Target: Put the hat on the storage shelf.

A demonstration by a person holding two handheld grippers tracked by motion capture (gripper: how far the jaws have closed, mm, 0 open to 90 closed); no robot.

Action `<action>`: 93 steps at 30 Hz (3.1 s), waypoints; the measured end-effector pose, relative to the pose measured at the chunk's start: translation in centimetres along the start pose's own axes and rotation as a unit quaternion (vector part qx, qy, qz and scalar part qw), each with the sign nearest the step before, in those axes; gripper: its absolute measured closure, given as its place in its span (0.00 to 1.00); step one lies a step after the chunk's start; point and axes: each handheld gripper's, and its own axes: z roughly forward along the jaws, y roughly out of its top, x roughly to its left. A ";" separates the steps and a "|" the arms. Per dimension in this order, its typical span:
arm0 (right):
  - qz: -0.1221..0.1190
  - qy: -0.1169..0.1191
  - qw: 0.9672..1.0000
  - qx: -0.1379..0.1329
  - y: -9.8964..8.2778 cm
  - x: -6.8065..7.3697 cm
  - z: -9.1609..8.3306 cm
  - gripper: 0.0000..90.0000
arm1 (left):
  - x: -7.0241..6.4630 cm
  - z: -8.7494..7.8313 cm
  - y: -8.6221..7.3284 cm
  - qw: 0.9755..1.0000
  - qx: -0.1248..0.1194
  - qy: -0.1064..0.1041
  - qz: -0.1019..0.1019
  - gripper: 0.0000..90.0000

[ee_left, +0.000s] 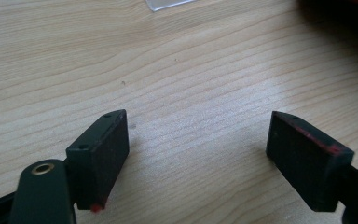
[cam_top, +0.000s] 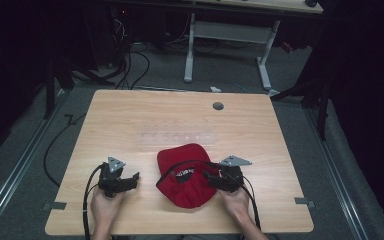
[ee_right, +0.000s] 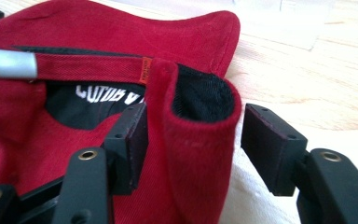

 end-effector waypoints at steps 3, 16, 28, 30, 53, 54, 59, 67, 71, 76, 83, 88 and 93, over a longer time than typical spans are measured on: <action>0.005 0.002 1.000 0.003 0.0 -0.1 0.7 0.50 | 0.0 0.0 0.0 1.000 0.000 0.000 0.000 0.24; -0.016 0.028 0.999 0.000 -0.1 0.0 1.5 0.87 | -0.1 0.0 -0.1 1.000 0.000 0.001 0.002 0.23; -0.024 0.057 0.998 -0.002 0.0 0.0 0.0 0.93 | -0.2 0.0 -0.2 1.000 0.009 0.000 0.002 0.17; -0.028 0.059 0.998 -0.003 0.1 0.0 -0.3 0.94 | -0.3 -0.1 -0.2 1.000 0.010 -0.002 0.003 0.18; -0.010 0.095 0.995 -0.034 2.0 -1.1 -5.0 0.94 | -4.1 -2.2 -1.4 0.993 0.023 -0.099 0.060 0.23; -0.008 0.096 0.995 -0.034 2.0 -1.1 -5.1 0.94 | -4.4 -2.3 -1.4 0.992 0.022 -0.105 0.063 0.23; -0.001 0.102 0.994 -0.038 2.5 -1.3 -5.7 0.94 | -6.2 -2.8 -1.6 0.988 0.013 -0.134 0.080 0.23; 0.001 0.107 0.993 -0.049 4.0 -1.8 -6.8 0.94 | -8.7 -3.0 -1.6 0.982 0.008 -0.165 0.090 0.21; 0.003 0.114 0.992 -0.054 4.7 -1.6 -7.2 0.94 | -10.1 -2.8 -1.8 0.979 0.009 -0.175 0.103 0.20; 0.007 0.120 0.991 -0.054 5.2 -1.4 -7.4 0.94 | -11.4 -2.5 -2.2 0.977 0.001 -0.174 0.121 0.18; 0.011 0.121 0.992 -0.041 5.5 -1.3 -7.0 0.94 | -11.8 -2.9 -2.1 0.976 -0.009 -0.178 0.121 0.17; 0.000 0.110 0.994 -0.021 5.3 -1.2 -6.5 0.94 | -12.0 -3.6 -1.7 0.975 -0.023 -0.179 0.130 0.17; -0.013 0.097 0.995 0.000 5.2 -1.0 -6.4 0.94 | -12.2 -4.1 -1.3 0.974 -0.029 -0.180 0.135 0.17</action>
